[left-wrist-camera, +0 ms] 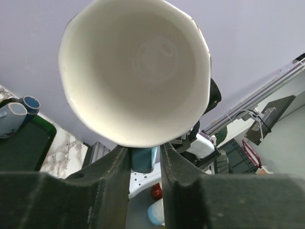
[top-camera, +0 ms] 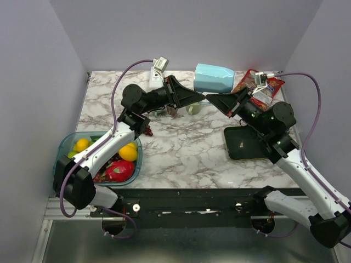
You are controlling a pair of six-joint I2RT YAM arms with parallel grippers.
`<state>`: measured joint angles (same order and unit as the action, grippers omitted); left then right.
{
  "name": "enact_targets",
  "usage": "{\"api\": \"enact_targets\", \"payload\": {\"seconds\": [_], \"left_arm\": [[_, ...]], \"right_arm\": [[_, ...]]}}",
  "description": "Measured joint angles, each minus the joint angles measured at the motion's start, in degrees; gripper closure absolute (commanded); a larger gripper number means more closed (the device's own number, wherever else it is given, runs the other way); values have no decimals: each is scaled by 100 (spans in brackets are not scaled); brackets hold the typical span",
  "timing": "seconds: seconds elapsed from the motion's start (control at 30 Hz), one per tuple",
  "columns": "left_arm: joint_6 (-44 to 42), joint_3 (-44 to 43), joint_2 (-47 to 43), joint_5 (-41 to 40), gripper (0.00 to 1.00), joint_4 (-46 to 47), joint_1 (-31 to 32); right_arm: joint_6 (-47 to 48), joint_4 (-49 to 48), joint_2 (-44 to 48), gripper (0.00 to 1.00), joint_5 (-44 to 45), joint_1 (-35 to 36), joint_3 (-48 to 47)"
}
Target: Turn the mug right side up
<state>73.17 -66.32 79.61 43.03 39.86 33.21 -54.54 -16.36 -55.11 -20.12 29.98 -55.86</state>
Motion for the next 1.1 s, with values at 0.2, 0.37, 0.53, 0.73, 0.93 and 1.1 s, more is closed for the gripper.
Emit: {"api": "enact_targets", "payload": {"seconds": [0.2, 0.37, 0.53, 0.73, 0.93, 1.1], "left_arm": [[4, 0, 4, 2, 77, 28, -4], [-9, 0, 22, -4, 65, 35, -9], [-70, -2, 66, 11, 72, -11, 24], [-138, -17, 74, -4, 100, -120, 24], [-396, -46, 66, -85, 100, -415, 24], [-1045, -111, -24, -308, 100, -1305, 57]], "right_arm": [[24, -76, -9, 99, 13, 79, 0], [55, -116, -46, 99, 55, 103, 0], [103, -157, -127, 99, 114, 190, -4], [219, -142, -153, 99, 186, 203, -4], [321, 20, -151, 76, 321, 225, -9], [505, 632, -173, 34, 592, 286, -133]]}}
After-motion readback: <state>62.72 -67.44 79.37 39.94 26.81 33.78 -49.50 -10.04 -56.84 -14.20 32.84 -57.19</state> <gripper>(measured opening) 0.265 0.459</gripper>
